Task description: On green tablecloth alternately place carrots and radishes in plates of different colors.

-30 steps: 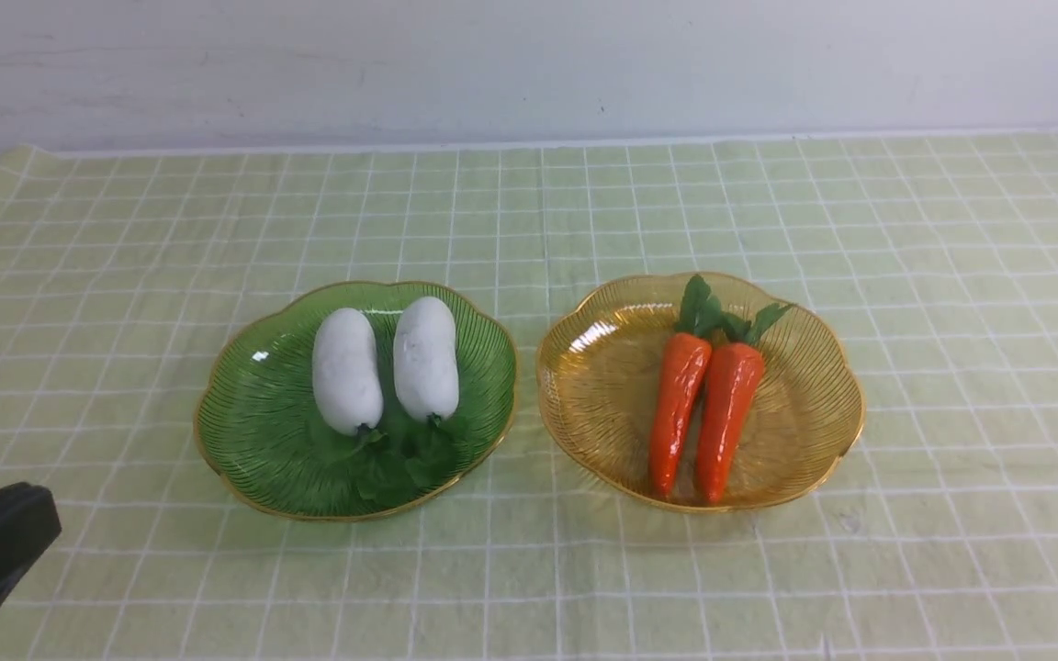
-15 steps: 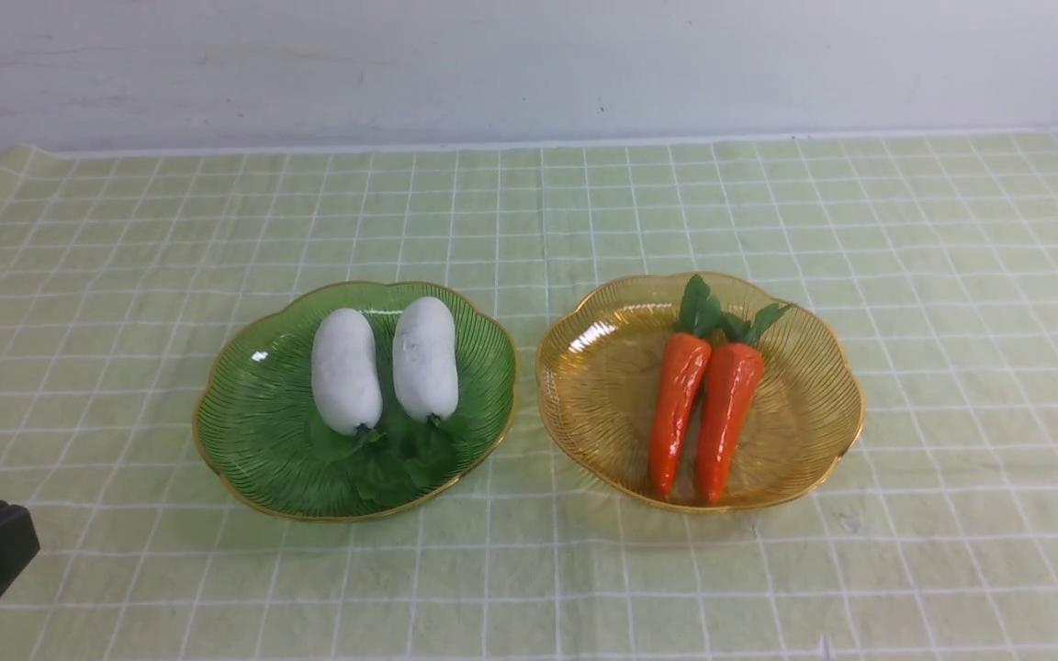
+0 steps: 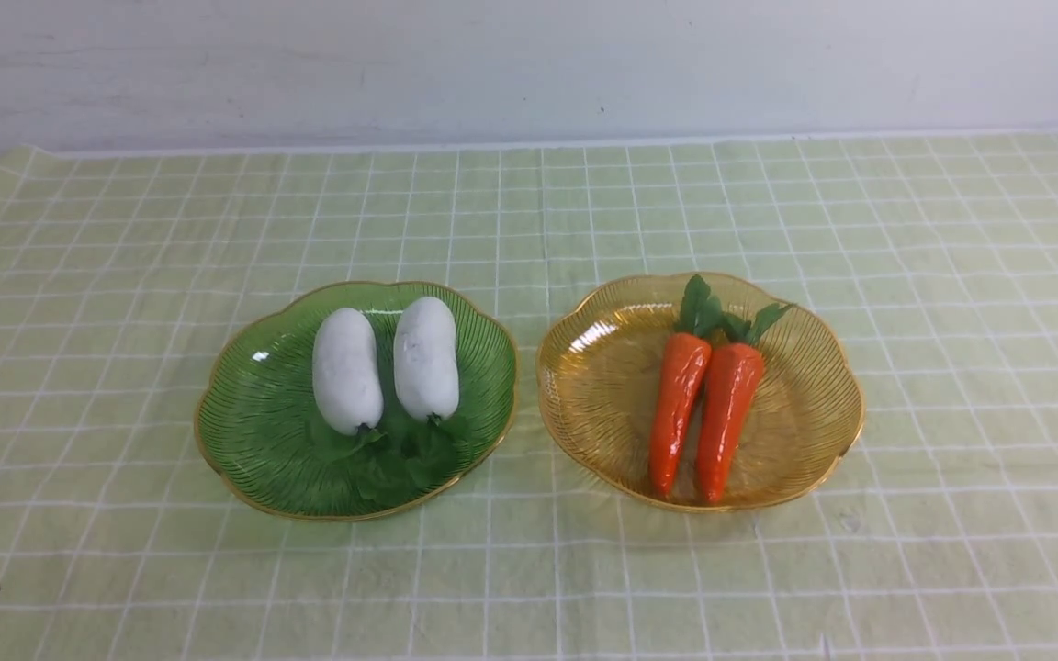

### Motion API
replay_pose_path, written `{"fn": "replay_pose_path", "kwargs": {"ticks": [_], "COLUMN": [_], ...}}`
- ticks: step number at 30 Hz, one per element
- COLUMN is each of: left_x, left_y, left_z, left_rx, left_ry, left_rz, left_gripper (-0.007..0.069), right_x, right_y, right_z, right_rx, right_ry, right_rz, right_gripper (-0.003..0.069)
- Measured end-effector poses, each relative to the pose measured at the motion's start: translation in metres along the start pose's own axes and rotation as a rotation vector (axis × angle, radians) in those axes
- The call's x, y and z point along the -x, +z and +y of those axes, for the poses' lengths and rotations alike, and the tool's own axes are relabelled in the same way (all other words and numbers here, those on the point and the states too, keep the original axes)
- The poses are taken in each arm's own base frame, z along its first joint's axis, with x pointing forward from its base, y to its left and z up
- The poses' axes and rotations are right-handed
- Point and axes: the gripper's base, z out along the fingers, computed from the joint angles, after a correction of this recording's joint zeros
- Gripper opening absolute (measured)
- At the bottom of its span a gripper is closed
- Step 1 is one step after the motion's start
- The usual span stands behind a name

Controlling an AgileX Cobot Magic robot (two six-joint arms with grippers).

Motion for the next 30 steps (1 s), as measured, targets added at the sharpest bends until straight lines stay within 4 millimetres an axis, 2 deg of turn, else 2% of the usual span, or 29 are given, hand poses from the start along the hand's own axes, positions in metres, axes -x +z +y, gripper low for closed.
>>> {"fn": "replay_pose_path", "kwargs": {"ticks": [1,3,6,30], "left_x": [-0.017,-0.039,-0.057,-0.059], "left_y": [0.002,0.007,0.009,0.009], "left_z": [0.001,0.002,0.002,0.002], "left_rx": [0.035,0.062,0.082,0.082], "left_ry": [0.006,0.016,0.011,0.009], "left_rz": [0.018,0.069,0.149,0.170], "left_gripper": [-0.0008,-0.0008,-0.0008,-0.0008], "right_x": [0.000,0.000,0.000,0.000], "right_y": [0.000,0.000,0.000,0.000], "right_z": [0.000,0.000,0.000,0.000], "right_rx": [0.000,0.000,0.001,0.001], "right_ry": [0.000,0.000,0.000,-0.001], "right_rz": [0.000,0.000,0.000,0.001], "right_gripper": [-0.0014,-0.0014,-0.0014,-0.0014]}}
